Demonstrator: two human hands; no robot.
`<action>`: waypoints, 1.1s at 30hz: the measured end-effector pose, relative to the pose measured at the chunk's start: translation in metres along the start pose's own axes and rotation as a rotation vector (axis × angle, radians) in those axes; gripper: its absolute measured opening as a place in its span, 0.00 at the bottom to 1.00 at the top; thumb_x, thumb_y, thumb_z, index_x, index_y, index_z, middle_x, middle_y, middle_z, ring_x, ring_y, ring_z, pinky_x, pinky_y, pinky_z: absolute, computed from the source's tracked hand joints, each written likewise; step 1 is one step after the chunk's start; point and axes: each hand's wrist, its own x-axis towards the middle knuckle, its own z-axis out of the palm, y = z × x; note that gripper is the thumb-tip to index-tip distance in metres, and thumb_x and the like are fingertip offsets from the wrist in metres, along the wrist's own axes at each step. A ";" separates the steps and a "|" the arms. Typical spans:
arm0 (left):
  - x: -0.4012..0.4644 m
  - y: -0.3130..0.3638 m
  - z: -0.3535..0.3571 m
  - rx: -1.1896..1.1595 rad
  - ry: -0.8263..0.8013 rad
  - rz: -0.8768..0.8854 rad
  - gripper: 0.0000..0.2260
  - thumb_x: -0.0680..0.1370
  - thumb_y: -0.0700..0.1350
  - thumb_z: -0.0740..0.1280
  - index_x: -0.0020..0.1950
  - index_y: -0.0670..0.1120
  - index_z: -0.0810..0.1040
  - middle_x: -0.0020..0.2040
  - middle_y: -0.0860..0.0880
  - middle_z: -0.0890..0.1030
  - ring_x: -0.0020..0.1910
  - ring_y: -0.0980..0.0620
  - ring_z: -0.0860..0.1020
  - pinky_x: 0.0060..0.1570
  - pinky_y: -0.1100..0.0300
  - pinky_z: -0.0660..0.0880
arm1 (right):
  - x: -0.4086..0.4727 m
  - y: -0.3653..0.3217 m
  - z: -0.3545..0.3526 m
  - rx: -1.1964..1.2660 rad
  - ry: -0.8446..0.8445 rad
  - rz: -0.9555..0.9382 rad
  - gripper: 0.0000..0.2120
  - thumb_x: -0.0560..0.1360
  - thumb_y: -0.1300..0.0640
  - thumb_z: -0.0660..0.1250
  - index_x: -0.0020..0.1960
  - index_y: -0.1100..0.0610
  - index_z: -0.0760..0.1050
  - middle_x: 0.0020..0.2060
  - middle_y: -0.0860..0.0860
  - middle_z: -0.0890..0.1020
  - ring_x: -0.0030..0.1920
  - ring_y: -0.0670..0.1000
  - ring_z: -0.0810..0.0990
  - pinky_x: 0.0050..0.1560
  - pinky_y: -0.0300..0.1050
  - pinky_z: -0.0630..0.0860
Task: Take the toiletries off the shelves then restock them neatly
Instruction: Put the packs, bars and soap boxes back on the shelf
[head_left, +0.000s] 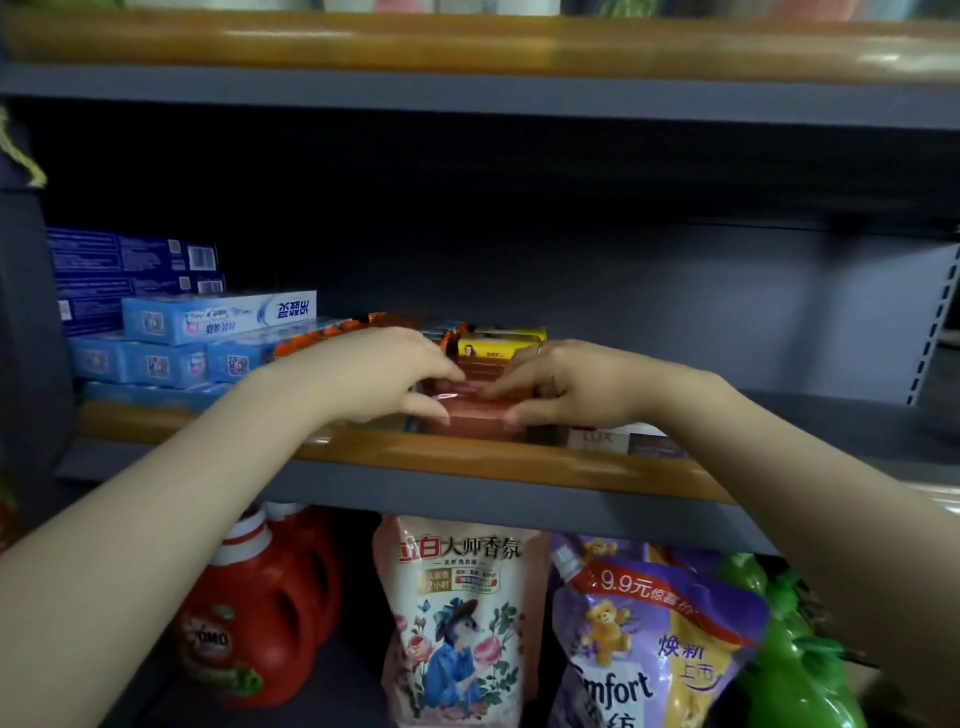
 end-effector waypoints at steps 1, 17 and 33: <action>0.004 0.001 0.000 0.029 -0.004 -0.001 0.22 0.74 0.58 0.64 0.67 0.54 0.71 0.63 0.54 0.75 0.62 0.54 0.71 0.64 0.57 0.67 | 0.001 0.001 0.002 -0.035 -0.004 0.017 0.21 0.75 0.45 0.65 0.65 0.51 0.73 0.61 0.48 0.74 0.59 0.48 0.72 0.61 0.42 0.68; 0.023 0.000 0.010 -0.009 0.057 0.024 0.19 0.78 0.58 0.58 0.68 0.57 0.70 0.61 0.57 0.70 0.56 0.57 0.69 0.56 0.62 0.63 | 0.012 0.005 0.008 0.002 0.243 0.143 0.11 0.79 0.52 0.61 0.55 0.55 0.78 0.50 0.50 0.79 0.49 0.49 0.76 0.47 0.39 0.69; 0.013 -0.001 0.016 -0.234 0.326 -0.061 0.12 0.76 0.54 0.63 0.57 0.55 0.79 0.55 0.55 0.78 0.56 0.53 0.71 0.57 0.55 0.68 | 0.006 0.003 0.014 0.011 0.274 0.168 0.11 0.78 0.50 0.62 0.53 0.55 0.78 0.48 0.50 0.81 0.46 0.49 0.77 0.50 0.47 0.75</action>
